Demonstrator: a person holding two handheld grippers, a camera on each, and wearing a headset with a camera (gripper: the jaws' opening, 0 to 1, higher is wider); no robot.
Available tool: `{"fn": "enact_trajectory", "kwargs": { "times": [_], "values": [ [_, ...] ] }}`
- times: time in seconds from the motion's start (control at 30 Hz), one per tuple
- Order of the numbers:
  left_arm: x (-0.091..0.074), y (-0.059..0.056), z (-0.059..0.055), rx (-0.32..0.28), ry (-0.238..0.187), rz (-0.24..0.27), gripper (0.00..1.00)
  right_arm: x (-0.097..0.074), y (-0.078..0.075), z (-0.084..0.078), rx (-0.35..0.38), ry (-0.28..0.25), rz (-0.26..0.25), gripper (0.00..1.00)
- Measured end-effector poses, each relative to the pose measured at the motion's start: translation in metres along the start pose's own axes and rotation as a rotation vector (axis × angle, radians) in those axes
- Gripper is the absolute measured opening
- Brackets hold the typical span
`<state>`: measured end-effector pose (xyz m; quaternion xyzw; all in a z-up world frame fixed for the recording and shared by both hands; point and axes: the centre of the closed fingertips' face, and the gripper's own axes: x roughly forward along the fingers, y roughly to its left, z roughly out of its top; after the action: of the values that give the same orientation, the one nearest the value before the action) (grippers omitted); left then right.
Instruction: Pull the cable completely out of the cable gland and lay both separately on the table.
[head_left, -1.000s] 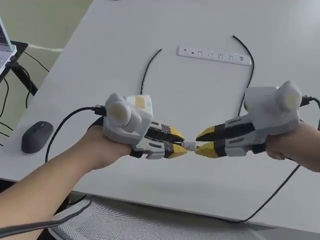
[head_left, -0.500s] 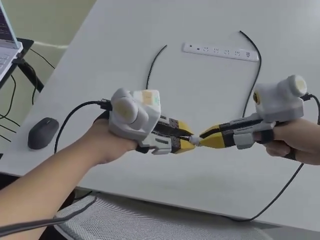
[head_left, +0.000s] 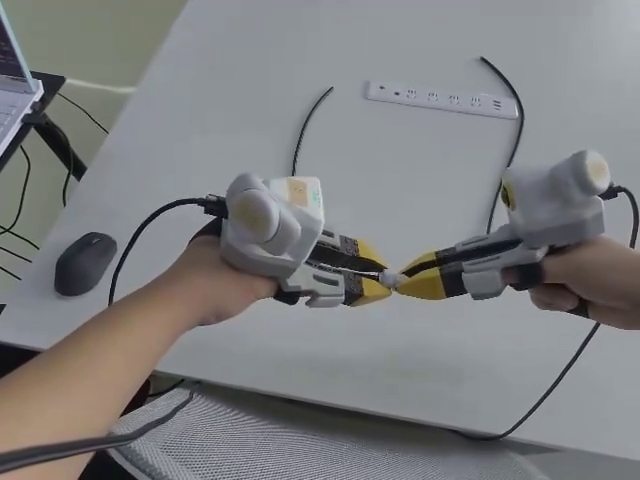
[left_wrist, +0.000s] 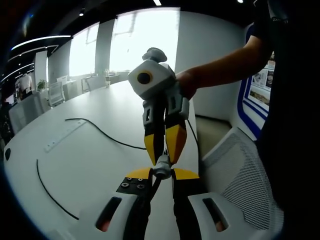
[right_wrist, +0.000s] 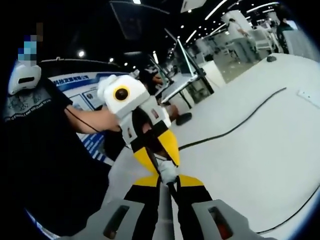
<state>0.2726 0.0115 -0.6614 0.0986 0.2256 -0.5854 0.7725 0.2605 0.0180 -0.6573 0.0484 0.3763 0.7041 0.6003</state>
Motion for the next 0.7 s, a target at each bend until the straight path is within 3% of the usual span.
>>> {"fn": "enact_trajectory", "kwargs": {
  "times": [0.03,0.13,0.23,0.33,0.6,0.7],
  "values": [
    [0.001,-0.0003,-0.0006,-0.005,0.001,0.0,0.15,0.0001,-0.0005,-0.0012,-0.007,0.002,-0.005,0.07],
    [0.004,-0.0017,-0.0041,-0.03,0.013,-0.008,0.15,0.0012,-0.003,-0.0061,-0.118,0.029,-0.04,0.07],
    [0.0041,-0.0044,-0.0054,-0.045,0.015,-0.021,0.15,0.0022,0.0001,-0.0089,-0.143,0.037,-0.048,0.07],
    [0.003,-0.0042,-0.0056,-0.073,0.007,-0.029,0.15,0.0021,-0.0001,-0.0084,-0.259,0.064,-0.089,0.07],
    [-0.0009,0.0012,-0.0024,-0.146,-0.016,-0.03,0.15,0.0016,-0.0031,-0.0017,-0.495,0.102,-0.234,0.07],
    [-0.0009,0.0007,-0.0007,-0.176,-0.021,-0.03,0.15,0.0019,-0.0054,-0.0028,-0.551,0.134,-0.294,0.07]
  ]
}}
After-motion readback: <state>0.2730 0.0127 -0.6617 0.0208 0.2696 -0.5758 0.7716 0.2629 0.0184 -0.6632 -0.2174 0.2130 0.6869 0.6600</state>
